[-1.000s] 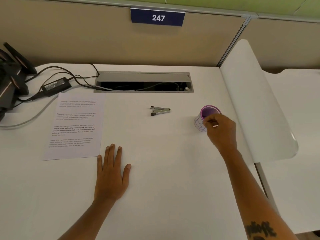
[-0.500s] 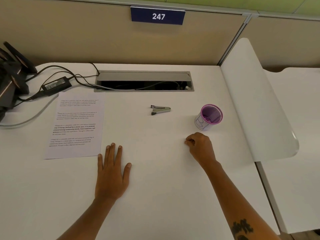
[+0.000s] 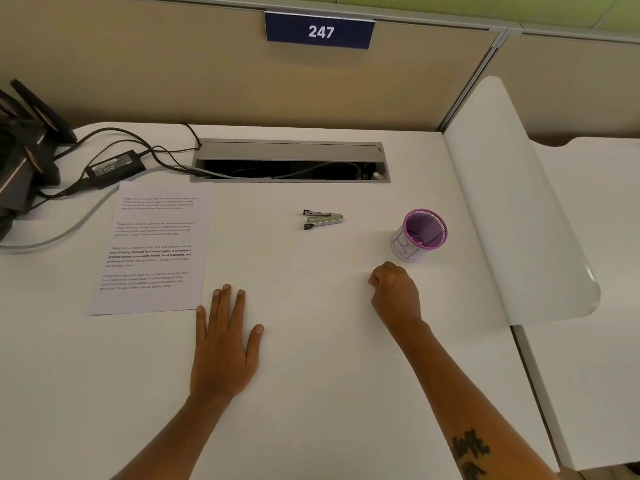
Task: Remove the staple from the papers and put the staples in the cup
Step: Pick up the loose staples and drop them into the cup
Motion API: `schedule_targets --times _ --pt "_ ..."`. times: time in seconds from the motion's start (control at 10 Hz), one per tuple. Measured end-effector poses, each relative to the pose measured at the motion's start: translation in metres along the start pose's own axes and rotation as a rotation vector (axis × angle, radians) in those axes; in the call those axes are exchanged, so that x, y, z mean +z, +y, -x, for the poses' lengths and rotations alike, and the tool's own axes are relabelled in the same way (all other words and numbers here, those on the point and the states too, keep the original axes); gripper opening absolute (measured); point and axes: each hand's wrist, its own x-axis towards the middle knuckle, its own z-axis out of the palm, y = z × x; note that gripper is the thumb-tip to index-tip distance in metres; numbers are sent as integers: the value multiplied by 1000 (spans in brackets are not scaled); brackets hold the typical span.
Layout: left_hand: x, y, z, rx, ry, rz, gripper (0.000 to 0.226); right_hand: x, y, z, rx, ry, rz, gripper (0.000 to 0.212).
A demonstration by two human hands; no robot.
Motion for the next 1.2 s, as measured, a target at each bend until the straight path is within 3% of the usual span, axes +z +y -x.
schedule_targets --times 0.5,0.7,0.8,1.0,1.2 --pt "0 0 0 1 2 10 73 7 -3 8 -7 39 7 26" --pt "0 0 0 -5 -3 20 74 4 7 5 -69 -38 64 25" --pt "-1 0 0 -4 -3 26 74 -15 6 3 -68 13 -45 33" --pt "-1 -1 0 -1 -6 23 74 -96 3 -36 90 202 -207 17" --pt "0 0 0 2 -10 19 75 -122 24 -72 215 198 -156 9"
